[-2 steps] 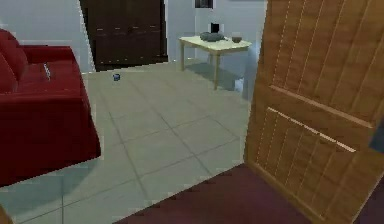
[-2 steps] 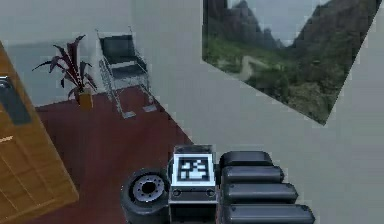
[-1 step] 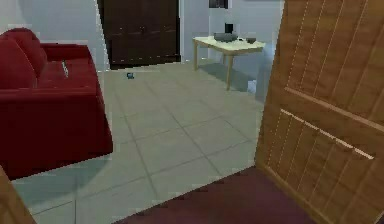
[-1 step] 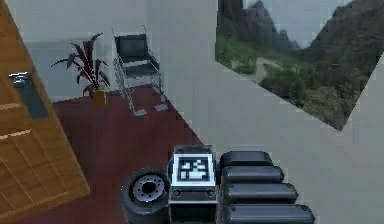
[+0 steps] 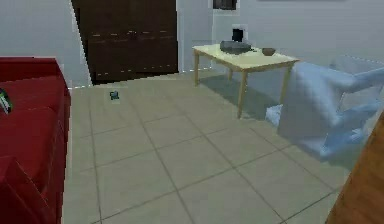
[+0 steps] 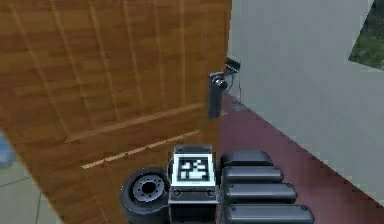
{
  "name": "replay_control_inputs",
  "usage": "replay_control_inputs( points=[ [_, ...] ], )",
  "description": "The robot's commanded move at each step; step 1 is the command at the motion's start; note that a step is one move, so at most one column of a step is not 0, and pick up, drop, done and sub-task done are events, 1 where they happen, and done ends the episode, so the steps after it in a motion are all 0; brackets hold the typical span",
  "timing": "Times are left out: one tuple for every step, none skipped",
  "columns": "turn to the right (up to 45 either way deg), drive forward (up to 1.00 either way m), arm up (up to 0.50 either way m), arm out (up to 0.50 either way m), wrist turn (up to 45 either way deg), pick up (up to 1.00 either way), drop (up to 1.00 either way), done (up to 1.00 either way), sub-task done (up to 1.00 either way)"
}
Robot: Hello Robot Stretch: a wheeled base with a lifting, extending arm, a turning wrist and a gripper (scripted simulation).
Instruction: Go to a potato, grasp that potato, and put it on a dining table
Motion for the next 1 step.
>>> replay_control_inputs(
  points=[
    [0.0, 1.0, 0.0, 0.0, 0.0, 0.0, 0.0, 0.0, 0.0]
  ],
)
